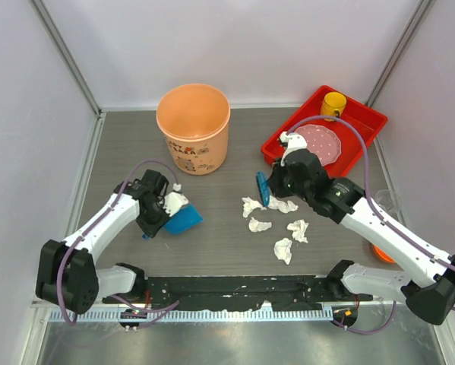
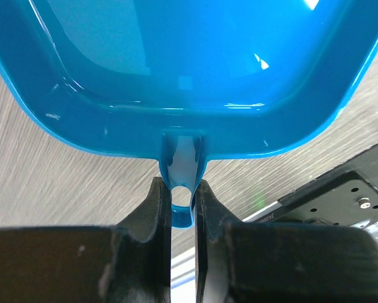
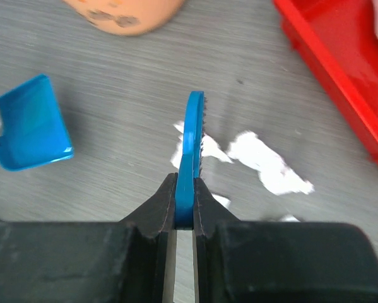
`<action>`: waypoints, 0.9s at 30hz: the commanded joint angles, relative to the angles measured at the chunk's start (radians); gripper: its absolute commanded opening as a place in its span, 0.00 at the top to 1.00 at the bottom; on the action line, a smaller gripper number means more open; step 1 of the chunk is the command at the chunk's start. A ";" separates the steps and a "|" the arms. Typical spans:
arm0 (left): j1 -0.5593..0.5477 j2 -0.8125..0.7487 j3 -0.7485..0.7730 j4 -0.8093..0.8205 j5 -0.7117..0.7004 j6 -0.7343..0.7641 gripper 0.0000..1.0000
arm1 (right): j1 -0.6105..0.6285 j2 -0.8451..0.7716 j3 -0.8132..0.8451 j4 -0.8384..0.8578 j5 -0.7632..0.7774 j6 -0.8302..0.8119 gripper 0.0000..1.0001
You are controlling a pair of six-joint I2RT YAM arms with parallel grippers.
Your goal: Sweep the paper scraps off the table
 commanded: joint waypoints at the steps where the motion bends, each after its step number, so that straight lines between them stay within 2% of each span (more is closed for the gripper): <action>1: -0.130 0.012 0.009 0.000 0.053 0.040 1.00 | 0.006 -0.017 -0.024 -0.247 0.213 -0.007 0.99; 4: -0.221 0.046 0.012 0.015 0.054 0.042 1.00 | 0.006 -0.062 -0.091 -0.253 0.226 0.011 0.99; 7: -0.259 0.113 0.030 0.029 0.062 0.050 1.00 | 0.006 -0.080 -0.121 -0.233 0.253 0.033 0.99; 10: -0.281 0.197 0.061 0.040 0.055 0.042 1.00 | 0.004 -0.068 -0.116 -0.192 0.291 -0.011 0.99; 14: -0.308 0.273 0.106 0.058 0.044 0.030 1.00 | 0.006 -0.019 -0.157 0.030 0.262 -0.235 0.99; 16: -0.313 0.293 0.119 0.081 0.038 0.019 1.00 | 0.006 -0.002 -0.183 0.109 0.259 -0.266 0.99; 22: -0.322 0.349 0.165 0.092 -0.021 0.002 1.00 | 0.006 0.117 -0.217 0.322 0.118 -0.295 0.99; 27: -0.347 0.371 0.184 0.092 -0.077 -0.001 1.00 | 0.007 0.210 -0.219 0.439 0.000 -0.191 0.99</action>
